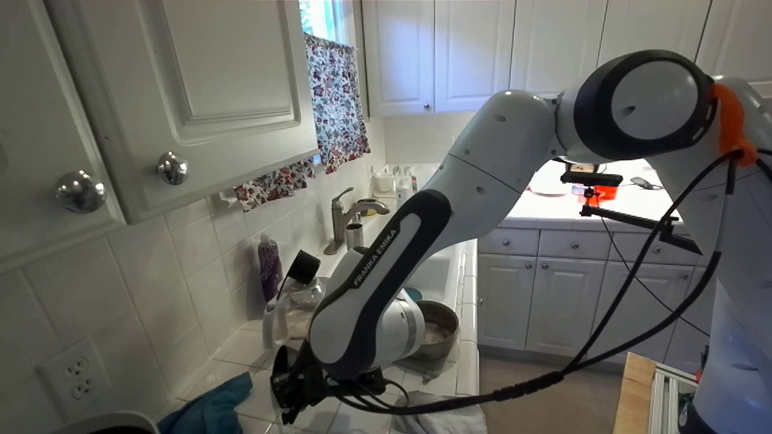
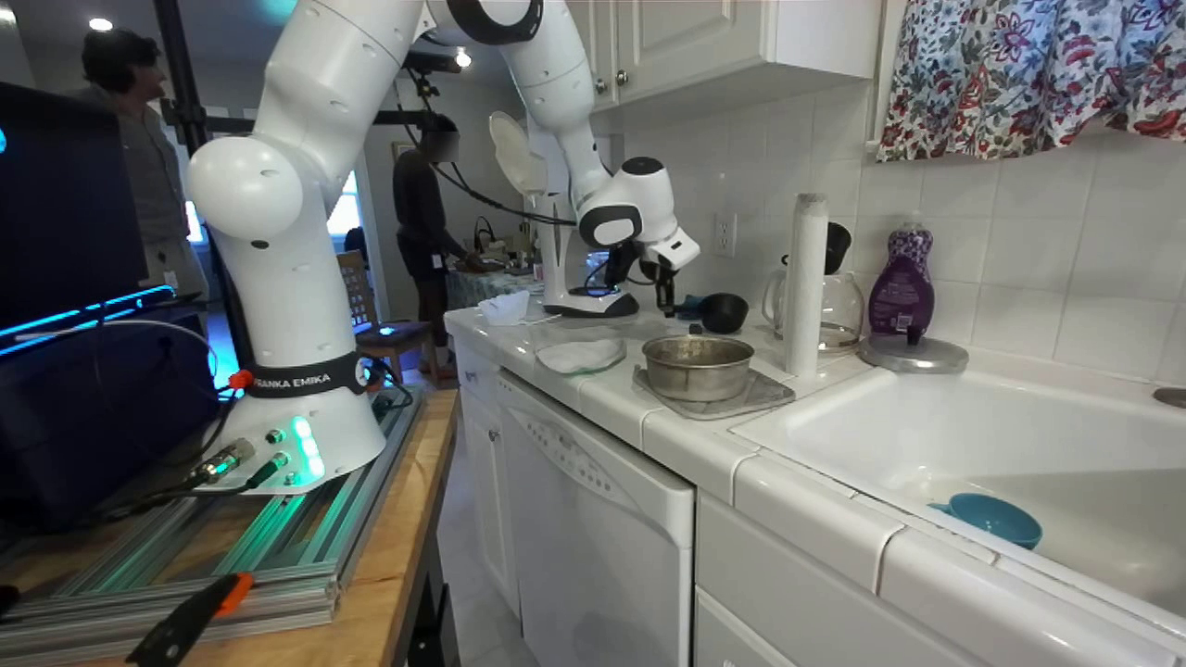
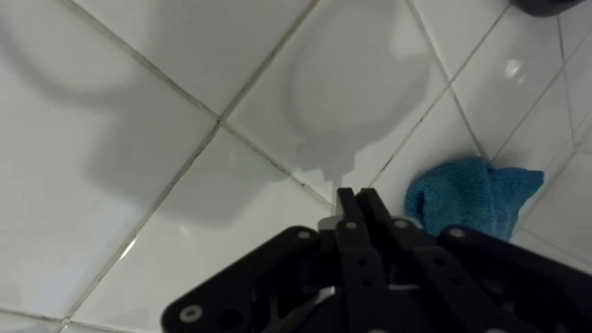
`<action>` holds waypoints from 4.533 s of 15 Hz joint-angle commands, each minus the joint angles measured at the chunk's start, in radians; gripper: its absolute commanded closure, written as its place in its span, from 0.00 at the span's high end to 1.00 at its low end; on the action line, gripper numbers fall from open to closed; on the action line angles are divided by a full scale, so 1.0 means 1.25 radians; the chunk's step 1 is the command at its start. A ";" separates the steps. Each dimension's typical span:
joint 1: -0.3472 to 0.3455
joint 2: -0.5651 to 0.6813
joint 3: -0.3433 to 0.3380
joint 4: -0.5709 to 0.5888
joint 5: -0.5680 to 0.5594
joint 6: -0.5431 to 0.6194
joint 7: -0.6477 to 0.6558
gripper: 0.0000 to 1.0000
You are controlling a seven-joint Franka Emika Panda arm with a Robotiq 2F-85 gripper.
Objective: Put a black pot inside the silver bowl, remove the other black pot from the kettle and put it on the counter
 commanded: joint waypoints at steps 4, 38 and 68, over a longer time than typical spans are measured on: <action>-0.055 -0.108 0.130 -0.164 0.035 0.184 -0.011 0.01; -0.762 0.071 0.567 -0.560 -0.361 0.855 0.535 0.01; -0.045 -0.204 -0.038 -0.549 -0.153 0.905 1.214 0.01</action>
